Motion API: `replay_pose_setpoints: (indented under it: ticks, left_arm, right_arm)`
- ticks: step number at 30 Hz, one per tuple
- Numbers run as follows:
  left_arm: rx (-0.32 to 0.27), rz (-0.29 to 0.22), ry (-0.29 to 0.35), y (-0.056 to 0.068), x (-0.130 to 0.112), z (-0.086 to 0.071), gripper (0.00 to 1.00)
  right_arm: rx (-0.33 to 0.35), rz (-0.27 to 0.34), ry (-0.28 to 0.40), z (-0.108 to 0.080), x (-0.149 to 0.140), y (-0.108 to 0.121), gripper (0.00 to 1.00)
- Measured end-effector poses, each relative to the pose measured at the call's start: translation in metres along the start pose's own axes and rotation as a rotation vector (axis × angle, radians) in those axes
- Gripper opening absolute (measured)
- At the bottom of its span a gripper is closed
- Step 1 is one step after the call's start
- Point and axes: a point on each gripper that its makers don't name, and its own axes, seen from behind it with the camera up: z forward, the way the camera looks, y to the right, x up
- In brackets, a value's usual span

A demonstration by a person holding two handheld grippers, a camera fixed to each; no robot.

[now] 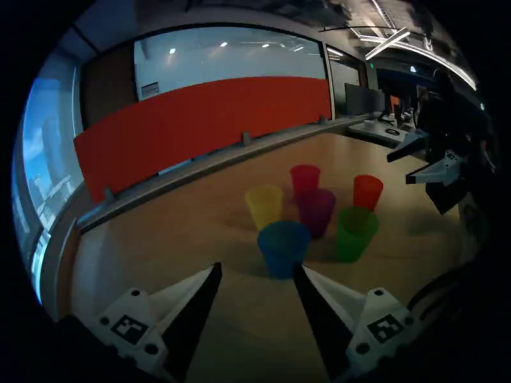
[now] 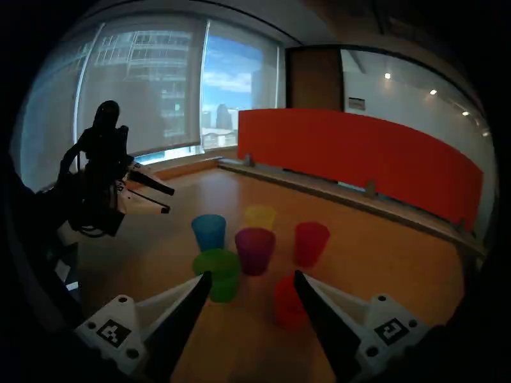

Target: Pour water

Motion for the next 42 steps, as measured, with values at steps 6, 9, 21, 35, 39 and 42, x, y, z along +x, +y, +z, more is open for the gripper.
replay_pose_setpoints:
  ticks: [6,9,21,35,39,42]
  left_arm:
    - [0.063,-0.049,0.081,-0.012,0.014,-0.01,0.82]
    - [0.105,-0.064,0.12,-0.021,0.021,-0.016,0.82]
    - [0.254,-0.09,0.259,-0.046,0.042,-0.046,0.82]
    - [0.348,-0.141,0.351,-0.062,0.053,-0.059,0.82]
    - [0.386,-0.145,0.396,-0.067,0.063,-0.068,0.82]
    - [0.405,-0.146,0.417,-0.069,0.067,-0.072,0.82]
  right_arm:
    - [-0.091,0.028,0.054,-0.01,0.009,0.019,0.99]
    - [-0.132,0.038,0.073,-0.015,0.012,0.029,0.99]
    - [-0.312,0.056,0.139,-0.034,0.017,0.075,0.99]
    - [-0.5,0.052,0.22,-0.051,0.034,0.121,0.99]
    - [-0.556,0.053,0.249,-0.059,0.041,0.134,0.99]
    - [-0.589,0.057,0.281,-0.065,0.048,0.141,0.99]
